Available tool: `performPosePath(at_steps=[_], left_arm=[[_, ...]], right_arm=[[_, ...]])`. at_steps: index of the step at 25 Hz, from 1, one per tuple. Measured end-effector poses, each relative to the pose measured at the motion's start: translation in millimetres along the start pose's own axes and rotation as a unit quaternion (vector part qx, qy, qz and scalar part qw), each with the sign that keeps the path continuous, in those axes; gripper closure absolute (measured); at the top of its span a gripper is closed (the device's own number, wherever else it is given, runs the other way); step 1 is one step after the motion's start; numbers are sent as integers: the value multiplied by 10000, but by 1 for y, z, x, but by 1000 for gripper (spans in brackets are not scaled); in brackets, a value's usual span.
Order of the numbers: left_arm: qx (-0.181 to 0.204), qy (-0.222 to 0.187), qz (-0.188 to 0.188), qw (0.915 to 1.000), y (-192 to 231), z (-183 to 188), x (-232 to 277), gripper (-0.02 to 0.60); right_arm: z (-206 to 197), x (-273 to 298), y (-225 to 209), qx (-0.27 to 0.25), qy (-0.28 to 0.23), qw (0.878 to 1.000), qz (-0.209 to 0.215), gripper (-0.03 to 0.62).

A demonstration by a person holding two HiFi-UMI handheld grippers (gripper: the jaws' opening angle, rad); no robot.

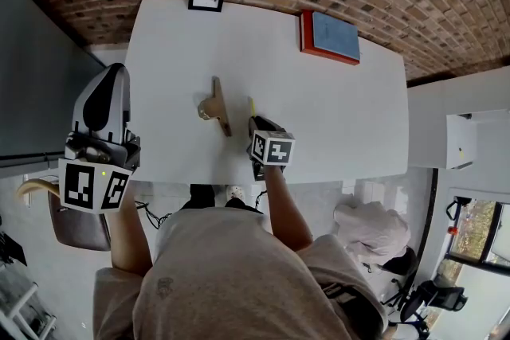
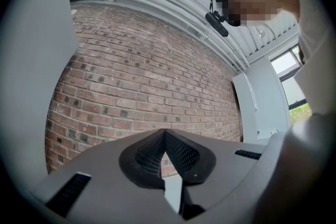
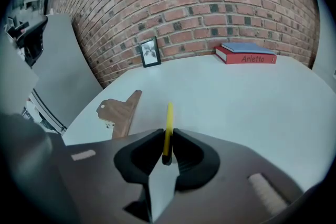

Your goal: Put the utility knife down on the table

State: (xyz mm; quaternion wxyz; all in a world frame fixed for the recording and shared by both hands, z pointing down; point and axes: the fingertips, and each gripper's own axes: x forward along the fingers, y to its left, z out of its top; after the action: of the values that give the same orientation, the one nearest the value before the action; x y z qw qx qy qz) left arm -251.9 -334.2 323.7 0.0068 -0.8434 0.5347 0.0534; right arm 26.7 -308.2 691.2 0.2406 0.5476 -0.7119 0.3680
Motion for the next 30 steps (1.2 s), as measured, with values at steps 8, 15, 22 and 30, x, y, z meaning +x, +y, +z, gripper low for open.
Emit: performPosePath(at_steps=[8, 15, 22, 30], left_arm=[[-27, -14, -43, 10000, 6, 0, 1, 577], [-50, -46, -75, 9999, 10, 2, 0, 577], [-81, -106, -89, 9999, 11, 3, -3, 577], [-112, -214, -160, 9996, -2, 7, -6, 577]], right_arm=[[-1, 2, -1, -68, 73, 9997, -206, 525], [-1, 2, 0, -145, 122, 9994, -291, 513], [2, -5, 4, -174, 6, 9995, -260, 503], [26, -30, 16, -521, -503, 9973, -100, 583]])
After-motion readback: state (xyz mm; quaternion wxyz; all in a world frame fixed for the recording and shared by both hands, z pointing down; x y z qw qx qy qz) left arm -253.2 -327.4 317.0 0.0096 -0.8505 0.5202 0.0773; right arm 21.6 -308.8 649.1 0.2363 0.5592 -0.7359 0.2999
